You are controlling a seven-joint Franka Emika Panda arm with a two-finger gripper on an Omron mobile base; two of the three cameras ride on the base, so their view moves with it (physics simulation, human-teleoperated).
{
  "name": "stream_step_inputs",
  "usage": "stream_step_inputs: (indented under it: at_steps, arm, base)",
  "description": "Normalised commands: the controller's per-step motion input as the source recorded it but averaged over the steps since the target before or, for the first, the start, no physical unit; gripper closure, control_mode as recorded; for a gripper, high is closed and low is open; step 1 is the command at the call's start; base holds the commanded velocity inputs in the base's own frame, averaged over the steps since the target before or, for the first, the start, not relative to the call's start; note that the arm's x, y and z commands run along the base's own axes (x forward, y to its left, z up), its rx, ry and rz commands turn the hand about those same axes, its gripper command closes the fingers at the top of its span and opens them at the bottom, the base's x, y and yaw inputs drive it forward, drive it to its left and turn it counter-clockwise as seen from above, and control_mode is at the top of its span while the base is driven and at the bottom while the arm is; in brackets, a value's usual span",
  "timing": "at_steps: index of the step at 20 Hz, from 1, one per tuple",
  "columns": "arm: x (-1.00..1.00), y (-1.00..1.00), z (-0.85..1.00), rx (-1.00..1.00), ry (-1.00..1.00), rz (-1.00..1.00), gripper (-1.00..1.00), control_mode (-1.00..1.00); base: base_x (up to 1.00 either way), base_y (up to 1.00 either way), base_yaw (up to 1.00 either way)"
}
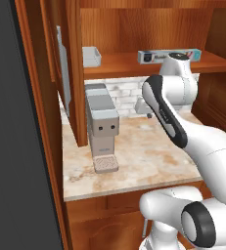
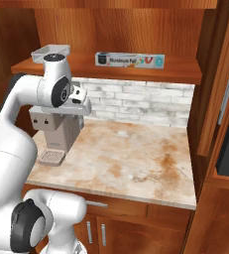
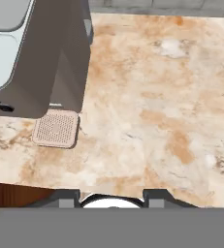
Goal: Retrieve the tupperware and aluminum foil from the cabinet and place them on the dining counter near the plate with tomato and lemon wedge to prepare for storing leftovers.
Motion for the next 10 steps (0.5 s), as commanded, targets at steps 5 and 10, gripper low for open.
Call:
stream_step_inputs:
  at_steps: [5, 10]
  arm:
    - [0.00, 0.01, 0.18, 0.00, -0.19, 0.00, -1.00, -1.00]
    - [0.00, 0.03, 0.51, 0.00, -0.42, 0.00, -1.00, -1.00]
  base:
    - [0.00, 0.00, 0.00]
    - [0.00, 0.00, 0.00]
